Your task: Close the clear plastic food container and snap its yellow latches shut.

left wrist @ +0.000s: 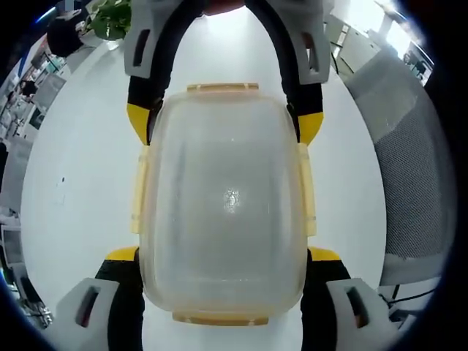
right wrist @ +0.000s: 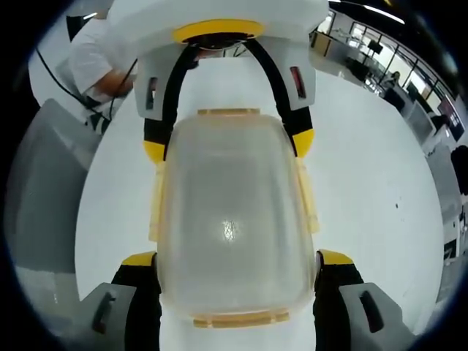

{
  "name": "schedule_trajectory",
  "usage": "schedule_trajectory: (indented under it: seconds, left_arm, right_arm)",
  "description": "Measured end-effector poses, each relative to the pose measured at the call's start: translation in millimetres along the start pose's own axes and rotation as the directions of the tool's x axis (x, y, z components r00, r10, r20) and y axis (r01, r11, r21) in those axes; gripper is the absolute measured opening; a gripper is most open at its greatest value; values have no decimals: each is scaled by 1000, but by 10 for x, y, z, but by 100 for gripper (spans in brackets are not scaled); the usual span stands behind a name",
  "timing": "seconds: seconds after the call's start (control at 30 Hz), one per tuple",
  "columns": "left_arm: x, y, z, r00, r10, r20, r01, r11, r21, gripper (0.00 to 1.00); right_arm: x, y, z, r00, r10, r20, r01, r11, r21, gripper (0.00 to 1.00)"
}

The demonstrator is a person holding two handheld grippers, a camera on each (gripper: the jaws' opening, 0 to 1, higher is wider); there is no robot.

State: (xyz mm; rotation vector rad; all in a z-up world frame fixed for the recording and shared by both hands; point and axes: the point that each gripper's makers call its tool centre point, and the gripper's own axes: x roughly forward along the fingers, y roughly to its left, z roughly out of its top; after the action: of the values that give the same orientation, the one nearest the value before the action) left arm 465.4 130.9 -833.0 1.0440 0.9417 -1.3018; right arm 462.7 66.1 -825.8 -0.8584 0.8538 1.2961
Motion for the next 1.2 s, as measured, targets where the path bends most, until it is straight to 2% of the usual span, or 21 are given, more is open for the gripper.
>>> schedule_trajectory:
  seconds: [0.9,1.2]
  left_arm:
    - [15,311,1,1000,2,9,-2,1000,-7,91]
    - [17,324,2,1000,0,1,0,1000,2,91]
  right_arm:
    - [18,-317,13,1000,-5,1,5,1000,5,87]
    - [17,-329,12,1000,-11,5,11,1000,11,87]
